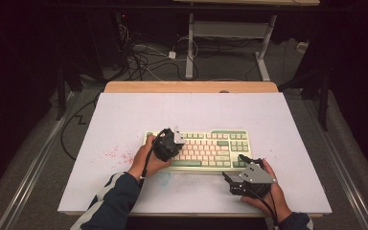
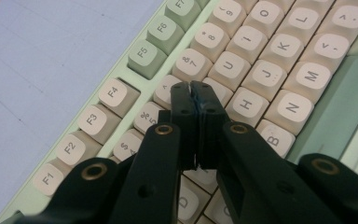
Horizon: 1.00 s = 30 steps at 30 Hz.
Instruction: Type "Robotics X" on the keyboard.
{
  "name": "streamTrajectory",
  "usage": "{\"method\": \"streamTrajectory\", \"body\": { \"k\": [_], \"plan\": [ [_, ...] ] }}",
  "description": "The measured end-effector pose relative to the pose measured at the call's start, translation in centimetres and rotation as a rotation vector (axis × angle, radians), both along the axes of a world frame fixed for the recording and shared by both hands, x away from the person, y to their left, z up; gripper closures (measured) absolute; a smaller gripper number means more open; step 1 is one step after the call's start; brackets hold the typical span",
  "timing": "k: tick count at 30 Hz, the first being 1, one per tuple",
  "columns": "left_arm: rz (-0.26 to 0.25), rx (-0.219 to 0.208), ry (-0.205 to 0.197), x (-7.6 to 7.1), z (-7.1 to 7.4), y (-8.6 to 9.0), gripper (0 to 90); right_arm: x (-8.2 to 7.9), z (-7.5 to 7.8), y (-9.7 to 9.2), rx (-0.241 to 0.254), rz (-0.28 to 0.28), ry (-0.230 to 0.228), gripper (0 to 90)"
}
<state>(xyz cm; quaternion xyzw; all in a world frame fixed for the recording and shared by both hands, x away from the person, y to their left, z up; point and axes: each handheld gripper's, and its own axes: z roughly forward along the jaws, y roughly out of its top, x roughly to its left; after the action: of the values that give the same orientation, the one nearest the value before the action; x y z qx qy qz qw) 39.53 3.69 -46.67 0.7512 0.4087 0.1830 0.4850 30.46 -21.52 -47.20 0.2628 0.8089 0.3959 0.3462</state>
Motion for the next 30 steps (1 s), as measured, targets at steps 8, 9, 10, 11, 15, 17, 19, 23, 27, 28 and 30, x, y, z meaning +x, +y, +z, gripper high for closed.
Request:
{"method": "streamTrajectory", "body": {
  "k": [8,9,10,11,15,17,19,23,27,28,30],
  "plan": [
    [0.000,-0.030,-0.009,-0.1,0.5,0.3,82.5,0.0,0.2,-0.2,0.012,-0.002,-0.005,20.6],
    [0.001,-0.034,-0.010,-0.1,0.6,0.4,81.2,0.0,0.2,-0.2,0.011,-0.002,-0.006,20.7],
    [0.002,-0.043,-0.015,-0.1,0.7,0.5,80.2,0.0,0.2,-0.2,0.011,-0.002,-0.006,20.7],
    [0.001,-0.054,-0.019,-0.2,0.9,0.7,79.3,0.0,0.2,-0.2,0.012,-0.002,-0.006,20.7],
    [0.001,-0.089,-0.047,-0.5,1.7,1.3,72.5,0.0,0.3,-0.3,0.017,-0.004,-0.006,20.7],
    [-0.009,-0.102,-0.060,-0.9,1.9,1.6,71.1,0.0,0.3,-0.3,0.019,-0.005,-0.005,20.7],
    [-0.009,-0.096,-0.079,-1.1,2.0,1.9,66.0,0.0,0.3,-0.3,0.020,-0.005,-0.006,20.7],
    [-0.014,-0.102,-0.118,-1.8,2.2,2.5,55.4,0.0,0.4,-0.4,0.021,-0.006,-0.008,20.7],
    [-0.035,-0.111,-0.167,-2.8,2.2,3.2,41.5,0.0,0.5,-0.5,0.023,-0.007,-0.010,20.7],
    [-0.032,-0.112,-0.181,-3.0,2.2,3.3,37.6,0.0,0.5,-0.5,0.025,-0.010,-0.008,20.7],
    [-0.023,-0.120,-0.202,-3.3,2.2,3.5,29.4,0.0,0.6,-0.6,0.032,-0.008,-0.013,20.7]
  ]
}}
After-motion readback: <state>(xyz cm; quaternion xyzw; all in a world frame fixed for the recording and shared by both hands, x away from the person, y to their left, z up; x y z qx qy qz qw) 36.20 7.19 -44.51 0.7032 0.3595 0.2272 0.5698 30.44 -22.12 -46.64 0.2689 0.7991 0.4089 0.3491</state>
